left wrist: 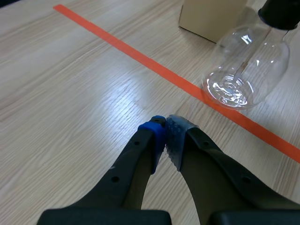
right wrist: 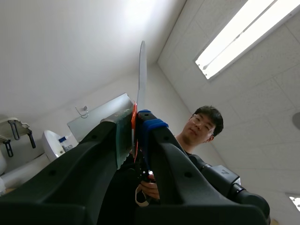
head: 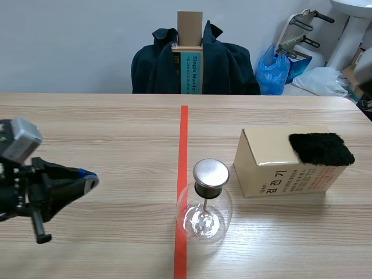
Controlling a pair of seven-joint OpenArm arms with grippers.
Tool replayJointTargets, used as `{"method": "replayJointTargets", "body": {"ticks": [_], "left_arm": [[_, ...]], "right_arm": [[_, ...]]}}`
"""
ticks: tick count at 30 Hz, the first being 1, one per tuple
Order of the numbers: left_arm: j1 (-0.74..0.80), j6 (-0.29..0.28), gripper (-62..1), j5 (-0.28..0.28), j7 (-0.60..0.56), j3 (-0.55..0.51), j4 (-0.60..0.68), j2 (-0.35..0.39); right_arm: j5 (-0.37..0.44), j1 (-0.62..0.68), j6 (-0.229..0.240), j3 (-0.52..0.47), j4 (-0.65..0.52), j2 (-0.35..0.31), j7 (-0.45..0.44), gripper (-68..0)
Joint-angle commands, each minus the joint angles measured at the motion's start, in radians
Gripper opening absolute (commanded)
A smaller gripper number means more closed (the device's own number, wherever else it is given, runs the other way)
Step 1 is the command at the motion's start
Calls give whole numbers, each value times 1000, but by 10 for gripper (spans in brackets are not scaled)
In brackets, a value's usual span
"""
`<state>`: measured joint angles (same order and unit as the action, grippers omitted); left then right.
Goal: Do the electroscope experiment.
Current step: 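Bring the plate to the electroscope and point at the metal foil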
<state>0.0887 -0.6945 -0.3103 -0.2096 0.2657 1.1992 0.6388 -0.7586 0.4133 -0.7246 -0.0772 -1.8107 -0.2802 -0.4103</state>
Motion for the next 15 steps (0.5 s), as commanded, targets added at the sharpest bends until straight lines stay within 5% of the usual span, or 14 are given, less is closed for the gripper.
{"method": "replayJointTargets", "body": {"ticks": [1,7,11,15], "left_arm": [[-30,-2,-582,13,-43,33,3,-26],[-143,-2,-582,108,-117,192,-117,-112],[-176,-2,-582,161,-131,245,-164,-167],[-183,-2,-582,211,-161,266,-185,-198]], "right_arm": [[4,-9,-44,-2,-8,-13,0,-667],[-22,-9,69,-2,-6,-13,-16,-667],[-63,-9,161,-1,20,-3,-92,-667],[-102,-9,199,-1,71,27,-199,-667]]}}
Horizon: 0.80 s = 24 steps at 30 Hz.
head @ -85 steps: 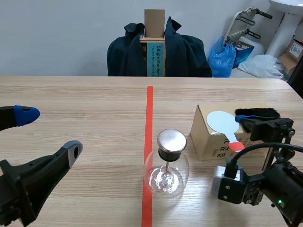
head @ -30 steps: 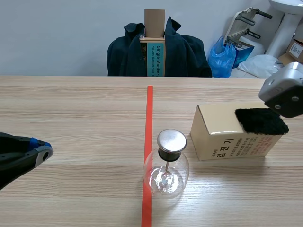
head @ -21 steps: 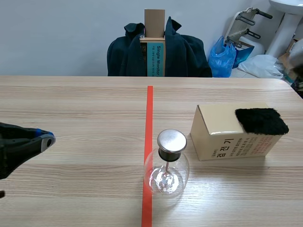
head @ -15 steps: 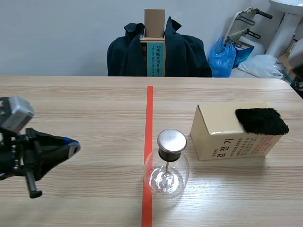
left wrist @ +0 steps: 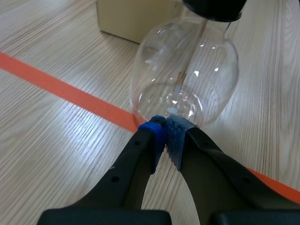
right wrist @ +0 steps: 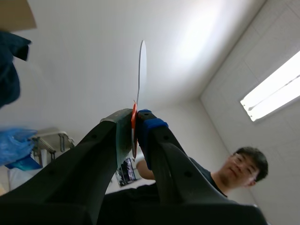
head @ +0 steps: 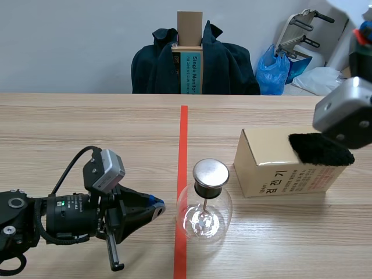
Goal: Do the electroscope experiment.
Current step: 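Bring the plate to the electroscope and point at the metal foil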
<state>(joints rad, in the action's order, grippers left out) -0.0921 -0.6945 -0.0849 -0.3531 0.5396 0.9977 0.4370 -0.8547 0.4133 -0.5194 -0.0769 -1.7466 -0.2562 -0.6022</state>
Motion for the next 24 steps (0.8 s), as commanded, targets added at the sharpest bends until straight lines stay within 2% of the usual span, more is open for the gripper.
{"method": "replayJointTargets", "body": {"ticks": [1,5,15,24], "left_arm": [[-3,-2,-582,-14,-18,-7,16,0],[-3,-2,-582,1,-17,-4,16,-10],[-5,-2,-582,1,-13,-1,16,-10],[-5,-2,-582,1,-13,-1,16,-10]], "right_arm": [[-24,-9,-3,-2,23,11,-32,-667],[-81,-9,-3,-2,100,24,-117,-666],[-158,-12,-3,-2,290,31,-299,-666],[-193,-12,-3,-2,346,32,-411,-666]]}}
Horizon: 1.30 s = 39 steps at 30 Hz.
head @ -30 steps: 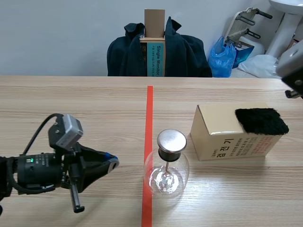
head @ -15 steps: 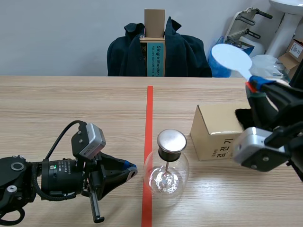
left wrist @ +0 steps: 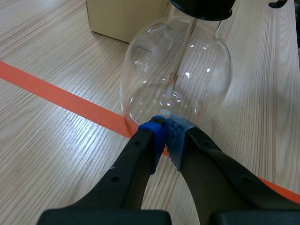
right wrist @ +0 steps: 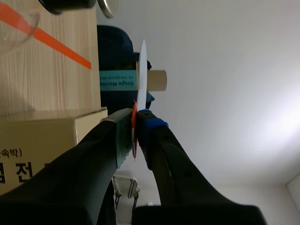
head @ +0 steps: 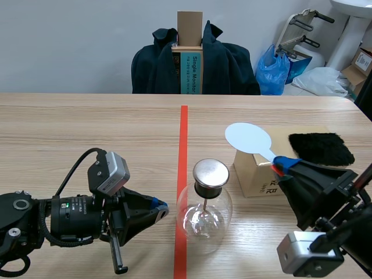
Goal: Do the electroscope experiment.
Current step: 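Bring the plate to the electroscope and point at the metal foil, then move the plate toward and away from the electroscope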
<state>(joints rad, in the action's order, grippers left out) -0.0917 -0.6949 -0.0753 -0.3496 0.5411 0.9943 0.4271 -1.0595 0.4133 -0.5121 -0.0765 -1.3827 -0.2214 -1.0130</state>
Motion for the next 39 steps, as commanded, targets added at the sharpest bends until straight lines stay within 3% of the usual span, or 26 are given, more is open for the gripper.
{"method": "replayJointTargets", "body": {"ticks": [1,23,39], "left_arm": [[-6,-1,-582,-9,-17,-3,19,0],[-6,-1,-582,-9,-16,-3,19,0],[-6,-1,-582,-9,-16,-3,19,0]], "right_arm": [[11,-12,-10,-2,-18,-2,-8,-667],[-37,-12,-18,-2,-18,-3,-253,-667],[-38,-12,-22,-2,-18,-3,-299,-667]]}}
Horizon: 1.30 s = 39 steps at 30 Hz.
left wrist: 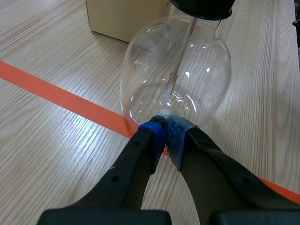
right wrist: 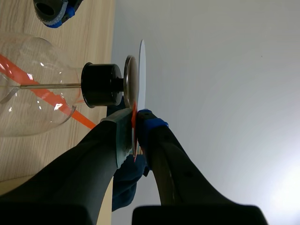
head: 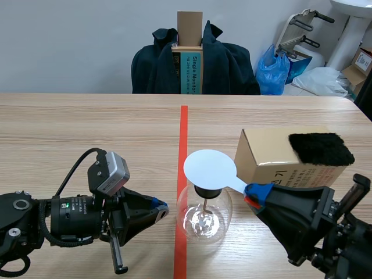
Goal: Do the electroscope experiment.
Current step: 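Move the plate toward and away from the electroscope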
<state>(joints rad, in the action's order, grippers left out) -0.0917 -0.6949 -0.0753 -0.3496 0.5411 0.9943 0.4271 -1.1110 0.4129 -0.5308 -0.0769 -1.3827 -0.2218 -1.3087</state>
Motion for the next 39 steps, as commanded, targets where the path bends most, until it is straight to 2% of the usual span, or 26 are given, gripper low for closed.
{"method": "replayJointTargets", "body": {"ticks": [1,7,21,27,33,39], "left_arm": [[-6,-1,-582,-9,-16,-3,19,0],[-6,-1,-582,-9,-16,-3,19,0],[-5,-1,-582,-9,-16,-3,19,0],[-5,-1,-582,-9,-16,-3,19,0],[-5,-1,-582,-9,-16,-3,19,0],[-5,-1,-582,-9,-16,-3,19,0]], "right_arm": [[14,-11,-3,-2,-18,-2,-3,-667],[14,-11,-3,-2,-18,-2,31,-667],[15,-11,-3,-2,-18,-2,293,-667],[15,-11,-3,-2,-18,-2,371,-667],[15,-11,-3,-2,-18,-2,375,-667],[15,-11,-3,-2,-18,-2,303,-667]]}}
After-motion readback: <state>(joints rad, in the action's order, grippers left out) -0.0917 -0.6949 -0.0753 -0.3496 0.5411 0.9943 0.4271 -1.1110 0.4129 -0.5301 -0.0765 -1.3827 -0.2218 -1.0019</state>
